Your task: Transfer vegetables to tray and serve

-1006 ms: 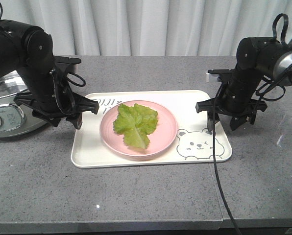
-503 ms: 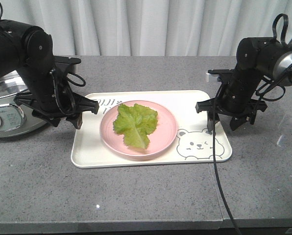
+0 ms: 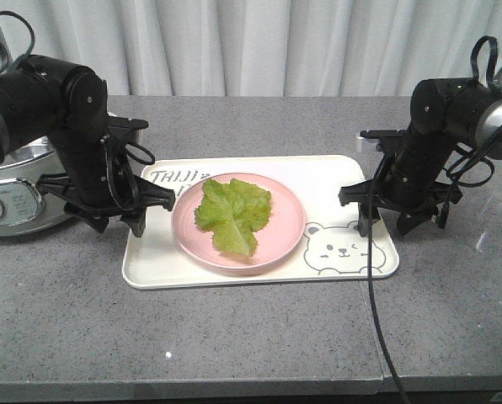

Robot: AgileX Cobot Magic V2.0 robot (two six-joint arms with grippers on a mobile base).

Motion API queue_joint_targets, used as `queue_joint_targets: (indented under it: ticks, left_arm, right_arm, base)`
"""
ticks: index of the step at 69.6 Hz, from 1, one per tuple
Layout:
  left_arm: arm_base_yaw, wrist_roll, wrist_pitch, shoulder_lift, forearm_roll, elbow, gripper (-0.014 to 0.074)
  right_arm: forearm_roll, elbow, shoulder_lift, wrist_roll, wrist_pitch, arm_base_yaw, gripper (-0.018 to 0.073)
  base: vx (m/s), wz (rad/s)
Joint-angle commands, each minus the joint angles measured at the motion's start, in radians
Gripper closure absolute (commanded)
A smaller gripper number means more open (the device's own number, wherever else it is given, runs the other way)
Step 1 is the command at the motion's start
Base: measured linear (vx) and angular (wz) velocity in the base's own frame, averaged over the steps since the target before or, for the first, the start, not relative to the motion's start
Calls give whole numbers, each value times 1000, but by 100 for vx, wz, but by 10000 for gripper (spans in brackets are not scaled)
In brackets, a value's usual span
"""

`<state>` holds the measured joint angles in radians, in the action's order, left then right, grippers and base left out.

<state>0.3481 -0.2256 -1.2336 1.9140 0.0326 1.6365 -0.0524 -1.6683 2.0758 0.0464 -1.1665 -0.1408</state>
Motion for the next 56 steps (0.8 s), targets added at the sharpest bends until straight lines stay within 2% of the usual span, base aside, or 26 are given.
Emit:
queue_joint_targets:
  ticks: [1, 29, 56]
  left_arm:
    - [5, -11, 6, -34, -2, 20, 200]
    - [5, -11, 3, 17, -15, 20, 200]
    - [5, -10, 6, 63, -73, 20, 200]
  right_arm:
    - [41, 15, -10, -15, -39, 2, 104]
    - [40, 15, -10, -18, -28, 2, 104]
    - [40, 15, -10, -18, -28, 2, 104]
  base:
    - [0, 0]
    - [0, 0]
    - [0, 0]
